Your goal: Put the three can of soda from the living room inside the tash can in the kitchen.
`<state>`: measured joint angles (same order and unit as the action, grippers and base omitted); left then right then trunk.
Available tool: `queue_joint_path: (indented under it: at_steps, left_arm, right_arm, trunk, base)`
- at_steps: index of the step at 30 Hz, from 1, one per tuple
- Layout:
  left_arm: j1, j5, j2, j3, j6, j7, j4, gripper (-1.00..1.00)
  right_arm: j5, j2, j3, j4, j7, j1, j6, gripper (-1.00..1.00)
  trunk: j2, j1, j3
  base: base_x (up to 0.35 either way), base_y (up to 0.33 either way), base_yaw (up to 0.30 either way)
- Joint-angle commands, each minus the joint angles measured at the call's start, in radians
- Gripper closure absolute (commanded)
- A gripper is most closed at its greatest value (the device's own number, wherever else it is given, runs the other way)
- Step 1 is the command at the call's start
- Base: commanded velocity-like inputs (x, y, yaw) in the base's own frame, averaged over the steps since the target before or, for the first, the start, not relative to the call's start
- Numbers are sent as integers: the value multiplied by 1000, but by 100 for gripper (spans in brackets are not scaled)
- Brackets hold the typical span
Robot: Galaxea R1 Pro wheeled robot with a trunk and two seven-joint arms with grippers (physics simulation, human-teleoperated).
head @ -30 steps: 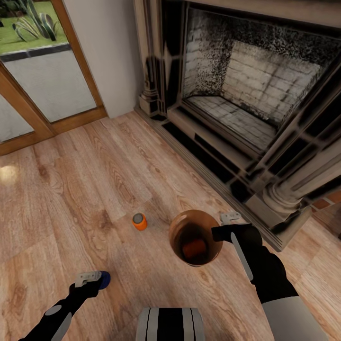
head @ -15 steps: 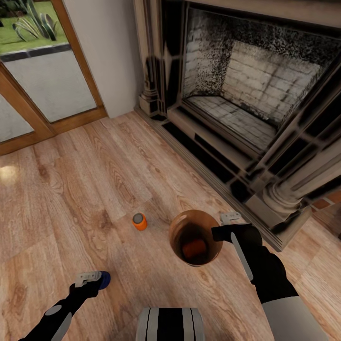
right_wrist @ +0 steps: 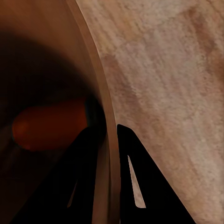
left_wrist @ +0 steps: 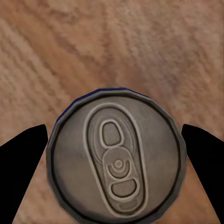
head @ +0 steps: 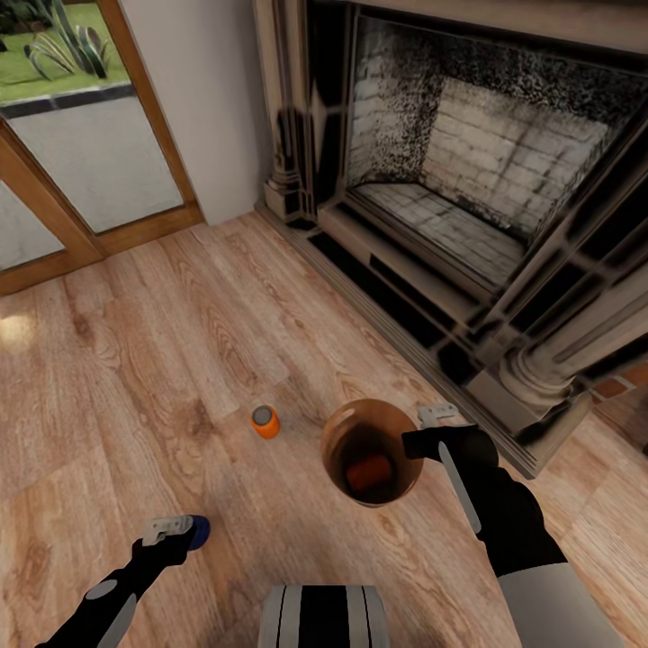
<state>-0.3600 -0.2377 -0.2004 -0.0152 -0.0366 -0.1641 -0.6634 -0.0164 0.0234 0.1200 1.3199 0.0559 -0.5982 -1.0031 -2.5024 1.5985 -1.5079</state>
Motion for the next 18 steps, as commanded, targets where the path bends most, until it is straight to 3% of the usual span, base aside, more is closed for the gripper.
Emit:
queue_joint_path:
  at_steps: [1, 10, 18]
  left_arm:
    - [-1, 0, 0, -1, 0, 0, 1, 100]
    - [-1, 0, 0, -1, 1, 0, 0, 100]
    - [-1, 0, 0, -1, 1, 0, 0, 100]
  right_arm:
    - [18, 0, -1, -13, 4, 0, 0, 100]
    - [18, 0, 0, -13, 4, 0, 0, 100]
    - [18, 0, -1, -13, 4, 1, 0, 100]
  trunk:
    - [0, 6, 4]
    - [2, 2, 39]
    - [58, -29, 64]
  base:
    - [0, 0, 0]
    - [0, 0, 0]
    - [0, 0, 0]
